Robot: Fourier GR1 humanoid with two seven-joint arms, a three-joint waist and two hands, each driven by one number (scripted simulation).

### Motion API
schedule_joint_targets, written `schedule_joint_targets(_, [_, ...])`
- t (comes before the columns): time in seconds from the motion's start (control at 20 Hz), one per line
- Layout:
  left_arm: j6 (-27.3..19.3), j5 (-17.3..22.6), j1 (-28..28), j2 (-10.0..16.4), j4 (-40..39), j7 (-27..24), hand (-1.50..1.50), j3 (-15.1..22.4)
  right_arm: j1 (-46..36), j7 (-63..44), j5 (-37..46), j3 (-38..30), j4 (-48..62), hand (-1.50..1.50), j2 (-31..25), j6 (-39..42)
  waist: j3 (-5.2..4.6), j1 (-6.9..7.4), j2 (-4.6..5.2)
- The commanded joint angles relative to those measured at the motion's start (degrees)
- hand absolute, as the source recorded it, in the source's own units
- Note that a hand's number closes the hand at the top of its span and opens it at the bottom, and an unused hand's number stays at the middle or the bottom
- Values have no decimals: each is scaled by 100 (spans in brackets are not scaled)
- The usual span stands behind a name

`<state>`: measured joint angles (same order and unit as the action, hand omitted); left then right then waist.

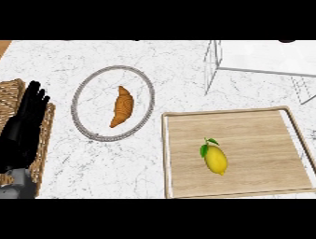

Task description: Pick the pear from the tray and place it in the tiered shelf

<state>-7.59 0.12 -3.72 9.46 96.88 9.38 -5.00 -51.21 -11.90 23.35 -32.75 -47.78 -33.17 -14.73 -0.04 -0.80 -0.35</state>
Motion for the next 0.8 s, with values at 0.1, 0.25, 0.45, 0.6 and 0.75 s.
schedule_joint_targets(0.1, [118,59,343,4,201,-135,0,-34,1064,-864,-518,-307,-1469,-150,-453,661,-2,-54,-29])
schedule_joint_targets(0.25, [-133,-76,-163,-22,-55,-26,0,-131,1730,-525,-1107,-772,-1570,-150,-799,1390,2,-79,0])
schedule_joint_targets(0.45, [147,1,248,-24,67,-136,0,-27,2401,-569,-1638,-1106,-2248,-150,-872,1767,2,13,13])
schedule_joint_targets(0.6, [154,24,325,-106,180,-204,0,-11,2599,-176,-1977,-1433,-1763,-150,-1186,2037,4,60,27])
schedule_joint_targets(0.75, [295,208,-6,53,-117,-110,0,-234,3355,-33,-2299,-1709,-2313,-150,-968,2358,3,11,19])
